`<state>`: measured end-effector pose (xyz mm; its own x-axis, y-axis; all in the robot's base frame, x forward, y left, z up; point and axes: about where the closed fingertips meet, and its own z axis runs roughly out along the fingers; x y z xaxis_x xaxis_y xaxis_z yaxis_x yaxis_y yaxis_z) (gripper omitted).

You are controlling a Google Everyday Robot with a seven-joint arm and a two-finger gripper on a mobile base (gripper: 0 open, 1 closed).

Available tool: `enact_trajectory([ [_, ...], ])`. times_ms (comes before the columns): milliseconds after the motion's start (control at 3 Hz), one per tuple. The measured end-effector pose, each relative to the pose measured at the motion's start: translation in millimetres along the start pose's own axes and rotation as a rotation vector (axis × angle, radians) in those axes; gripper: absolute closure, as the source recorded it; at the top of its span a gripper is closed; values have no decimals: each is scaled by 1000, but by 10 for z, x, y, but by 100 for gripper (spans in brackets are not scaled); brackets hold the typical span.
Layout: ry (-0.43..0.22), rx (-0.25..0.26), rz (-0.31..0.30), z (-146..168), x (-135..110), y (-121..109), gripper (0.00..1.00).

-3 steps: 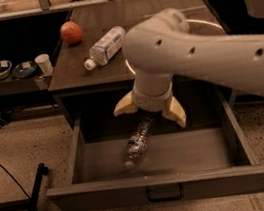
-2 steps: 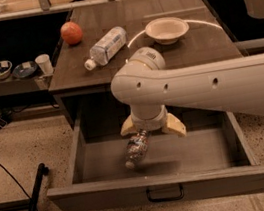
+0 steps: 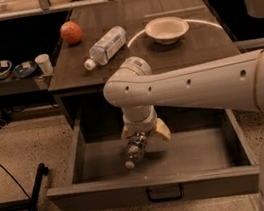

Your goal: Pick water bottle from top drawer and place on counter

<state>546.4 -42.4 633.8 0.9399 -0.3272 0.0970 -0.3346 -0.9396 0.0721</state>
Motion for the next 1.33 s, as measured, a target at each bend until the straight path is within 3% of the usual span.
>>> enact_trajectory([
  [333, -117, 40, 71, 186, -75, -125, 42],
  [667, -240, 152, 160, 174, -137, -162, 73],
  [1000, -280, 234, 204, 10, -145, -125, 96],
  [1333, -216, 355, 312, -600, 32, 245, 100],
])
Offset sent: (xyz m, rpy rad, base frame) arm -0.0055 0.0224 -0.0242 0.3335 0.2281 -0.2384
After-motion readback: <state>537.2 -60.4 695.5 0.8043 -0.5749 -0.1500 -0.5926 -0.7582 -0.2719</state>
